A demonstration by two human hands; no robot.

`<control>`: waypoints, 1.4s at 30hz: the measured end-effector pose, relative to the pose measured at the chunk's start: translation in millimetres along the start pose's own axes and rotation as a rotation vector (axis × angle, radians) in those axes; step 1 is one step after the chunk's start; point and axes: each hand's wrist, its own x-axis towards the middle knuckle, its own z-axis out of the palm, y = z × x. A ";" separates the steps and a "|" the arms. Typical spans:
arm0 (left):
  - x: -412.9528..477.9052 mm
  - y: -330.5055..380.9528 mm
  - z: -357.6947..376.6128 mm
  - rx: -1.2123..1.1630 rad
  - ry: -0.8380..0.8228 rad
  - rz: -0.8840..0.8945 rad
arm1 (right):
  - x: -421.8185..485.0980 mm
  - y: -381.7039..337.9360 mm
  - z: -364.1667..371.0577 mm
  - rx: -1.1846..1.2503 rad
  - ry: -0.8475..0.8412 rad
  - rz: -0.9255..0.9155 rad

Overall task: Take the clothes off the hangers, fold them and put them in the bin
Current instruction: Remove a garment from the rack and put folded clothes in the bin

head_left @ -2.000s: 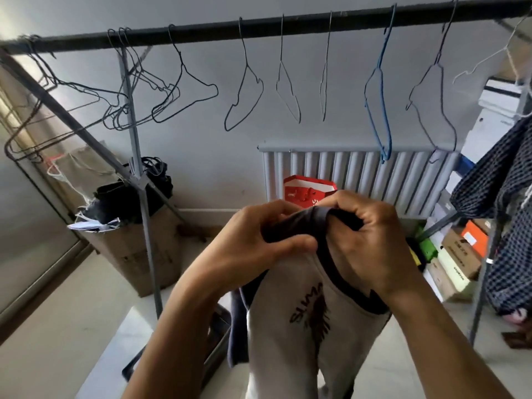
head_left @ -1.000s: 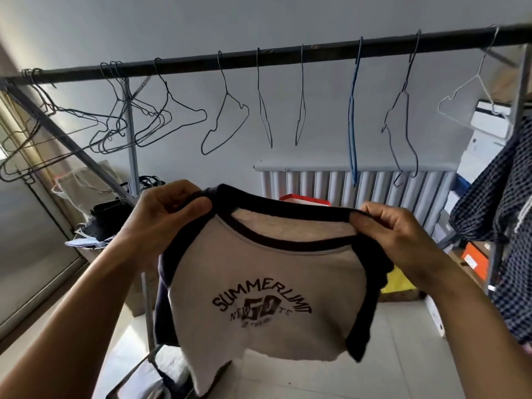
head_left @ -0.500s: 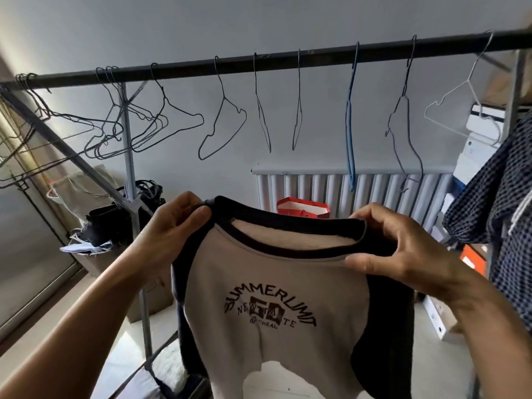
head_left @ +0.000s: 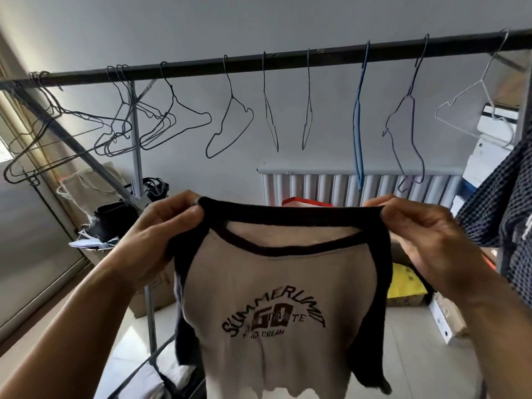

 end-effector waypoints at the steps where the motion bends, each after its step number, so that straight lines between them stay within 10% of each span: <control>1: 0.5 -2.7 1.4 0.044 0.008 -0.017 | 0.5 3.0 2.3 -0.058 0.027 0.021; 9: 7.8 -7.4 16.8 0.084 0.156 -0.003 | 4.9 9.4 15.9 -0.111 0.233 0.014; 16: 6.9 -24.6 22.6 0.070 0.308 -0.137 | 0.9 10.4 4.5 0.293 -0.008 0.309; 24: 15.3 -50.5 65.6 0.060 0.647 -0.230 | 2.6 19.5 57.2 -0.241 0.422 0.198; 42: 2.8 -47.4 140.6 0.151 0.568 0.116 | -3.0 4.6 107.3 -0.116 0.383 0.170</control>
